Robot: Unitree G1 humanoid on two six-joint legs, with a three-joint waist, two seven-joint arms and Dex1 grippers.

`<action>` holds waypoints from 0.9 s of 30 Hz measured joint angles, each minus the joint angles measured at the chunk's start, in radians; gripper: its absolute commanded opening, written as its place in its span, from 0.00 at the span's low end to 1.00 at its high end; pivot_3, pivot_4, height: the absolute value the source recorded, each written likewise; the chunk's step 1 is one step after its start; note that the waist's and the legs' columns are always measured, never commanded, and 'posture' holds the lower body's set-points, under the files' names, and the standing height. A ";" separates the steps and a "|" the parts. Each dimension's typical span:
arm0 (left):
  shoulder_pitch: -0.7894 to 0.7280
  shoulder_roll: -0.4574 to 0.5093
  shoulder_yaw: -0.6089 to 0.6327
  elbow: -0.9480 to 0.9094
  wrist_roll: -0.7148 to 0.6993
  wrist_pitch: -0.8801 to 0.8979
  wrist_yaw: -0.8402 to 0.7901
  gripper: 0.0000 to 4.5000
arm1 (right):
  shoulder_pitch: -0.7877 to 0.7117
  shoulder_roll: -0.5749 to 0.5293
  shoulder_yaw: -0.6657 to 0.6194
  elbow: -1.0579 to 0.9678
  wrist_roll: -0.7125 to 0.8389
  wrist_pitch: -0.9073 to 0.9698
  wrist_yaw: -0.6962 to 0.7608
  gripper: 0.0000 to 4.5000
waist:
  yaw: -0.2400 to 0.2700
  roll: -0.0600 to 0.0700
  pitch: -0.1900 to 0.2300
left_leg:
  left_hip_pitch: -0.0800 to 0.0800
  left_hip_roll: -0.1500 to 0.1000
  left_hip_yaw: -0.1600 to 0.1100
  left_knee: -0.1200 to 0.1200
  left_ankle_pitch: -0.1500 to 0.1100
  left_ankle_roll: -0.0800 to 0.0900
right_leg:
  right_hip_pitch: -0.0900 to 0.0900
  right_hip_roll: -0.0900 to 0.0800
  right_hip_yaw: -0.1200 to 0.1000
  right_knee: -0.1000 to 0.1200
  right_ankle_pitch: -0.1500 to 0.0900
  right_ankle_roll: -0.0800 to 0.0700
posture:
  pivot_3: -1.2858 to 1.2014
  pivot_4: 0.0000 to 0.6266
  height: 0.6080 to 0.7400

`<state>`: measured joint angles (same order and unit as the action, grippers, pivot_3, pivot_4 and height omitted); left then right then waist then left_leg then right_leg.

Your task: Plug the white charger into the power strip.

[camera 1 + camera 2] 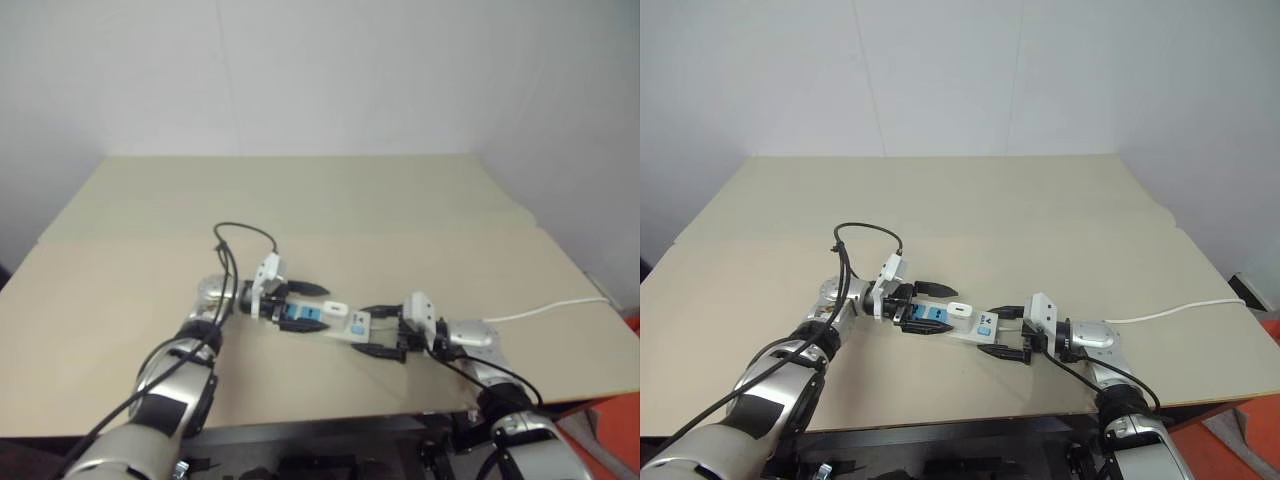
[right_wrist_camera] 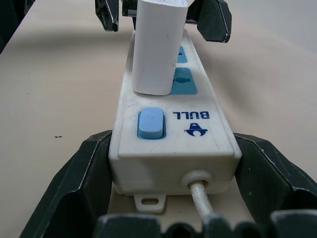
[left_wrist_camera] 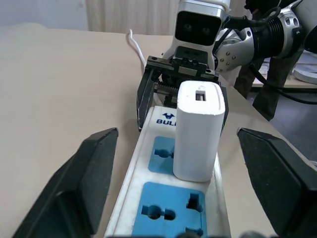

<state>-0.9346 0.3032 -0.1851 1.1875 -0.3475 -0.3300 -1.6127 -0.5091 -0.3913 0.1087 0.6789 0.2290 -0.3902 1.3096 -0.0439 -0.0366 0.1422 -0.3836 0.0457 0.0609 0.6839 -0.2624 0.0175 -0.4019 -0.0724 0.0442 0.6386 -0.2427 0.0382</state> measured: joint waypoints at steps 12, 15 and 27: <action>-0.069 0.029 0.021 -0.035 -0.086 0.071 0.001 0.94 | -0.016 -0.007 0.018 0.018 -0.024 -0.007 0.021 1.00 | 0.000 -0.001 0.001 | -0.003 0.000 0.000 0.000 0.000 0.000 | -0.003 0.000 -0.001 -0.001 0.000 0.000 | 0.52 0.24 1.00; -0.088 0.043 0.045 -0.038 -0.094 0.074 0.001 0.94 | -0.018 -0.008 0.019 0.020 -0.028 -0.014 0.026 1.00 | -0.001 -0.001 0.001 | -0.003 0.000 0.000 0.000 0.000 0.001 | -0.002 0.000 -0.001 -0.002 0.000 0.000 | 0.52 0.24 1.00; -0.073 0.184 0.051 -0.200 -0.256 0.188 0.001 0.94 | 0.013 -0.097 0.012 -0.028 -0.017 -0.027 0.055 1.00 | 0.005 0.000 0.005 | -0.006 0.000 -0.001 0.000 0.000 0.001 | -0.004 -0.001 -0.002 0.000 0.000 0.000 | 0.52 0.24 1.00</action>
<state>-1.0081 0.4873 -0.1346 0.9873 -0.6036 -0.1423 -1.6114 -0.4962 -0.4879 0.1207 0.6512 0.2125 -0.4175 1.3649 -0.0391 -0.0370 0.1475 -0.3898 0.0453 0.0601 0.6840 -0.2628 0.0182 -0.4059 -0.0738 0.0427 0.6382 -0.2426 0.0383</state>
